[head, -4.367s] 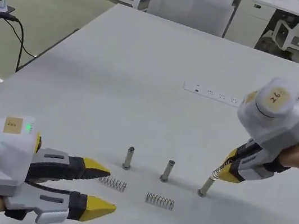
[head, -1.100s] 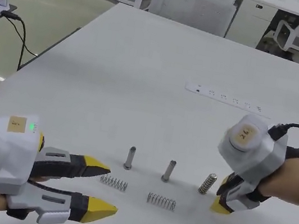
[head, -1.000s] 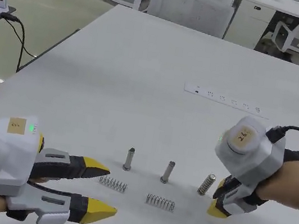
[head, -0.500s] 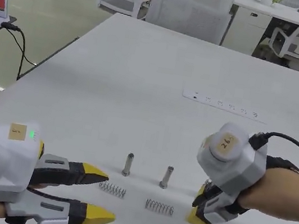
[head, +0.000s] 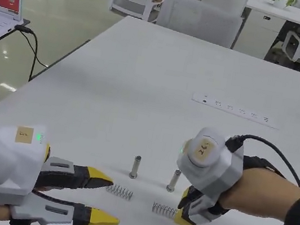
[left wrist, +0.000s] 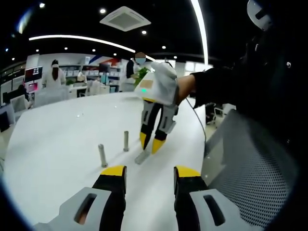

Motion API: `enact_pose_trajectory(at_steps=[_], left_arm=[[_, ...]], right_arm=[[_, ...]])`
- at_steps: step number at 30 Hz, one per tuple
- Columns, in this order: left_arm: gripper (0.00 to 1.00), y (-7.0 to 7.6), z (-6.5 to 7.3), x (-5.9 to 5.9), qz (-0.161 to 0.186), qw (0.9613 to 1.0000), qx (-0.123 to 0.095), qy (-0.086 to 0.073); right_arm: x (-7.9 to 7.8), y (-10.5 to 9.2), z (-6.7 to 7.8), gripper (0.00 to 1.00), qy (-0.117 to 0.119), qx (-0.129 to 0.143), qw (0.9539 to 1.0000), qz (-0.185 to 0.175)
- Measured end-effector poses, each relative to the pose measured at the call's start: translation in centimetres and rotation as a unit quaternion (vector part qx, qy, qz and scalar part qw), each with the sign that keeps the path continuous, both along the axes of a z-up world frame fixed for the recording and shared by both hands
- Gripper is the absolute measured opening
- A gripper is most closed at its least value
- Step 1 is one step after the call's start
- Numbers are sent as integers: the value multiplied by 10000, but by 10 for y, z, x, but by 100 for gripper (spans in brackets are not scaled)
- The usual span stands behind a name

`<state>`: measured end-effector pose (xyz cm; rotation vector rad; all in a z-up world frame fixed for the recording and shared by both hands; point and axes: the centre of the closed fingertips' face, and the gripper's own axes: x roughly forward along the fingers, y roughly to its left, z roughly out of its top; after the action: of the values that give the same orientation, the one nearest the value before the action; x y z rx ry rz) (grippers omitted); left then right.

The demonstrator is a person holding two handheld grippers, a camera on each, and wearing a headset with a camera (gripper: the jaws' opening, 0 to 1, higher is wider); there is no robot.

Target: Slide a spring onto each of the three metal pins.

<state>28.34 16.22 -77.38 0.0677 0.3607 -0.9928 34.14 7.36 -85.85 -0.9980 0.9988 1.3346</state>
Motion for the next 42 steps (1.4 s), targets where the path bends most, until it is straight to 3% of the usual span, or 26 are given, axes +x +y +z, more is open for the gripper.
enact_pose_trajectory(at_steps=[4,19,35,42], left_arm=[[33,1,-1,0,44,10000,-2,6],[32,3,-2,1,130,9999,10,19],[31,-8,-7,5,-226,9997,133,20],[29,-18,-8,7,-512,9985,185,38]], right_arm=[[3,-1,-5,12,-93,-146,9997,163],[3,-1,-8,7,-162,-228,9989,379],[-24,11,34,7,52,132,9990,418],[-34,23,48,7,-3,290,9980,565]])
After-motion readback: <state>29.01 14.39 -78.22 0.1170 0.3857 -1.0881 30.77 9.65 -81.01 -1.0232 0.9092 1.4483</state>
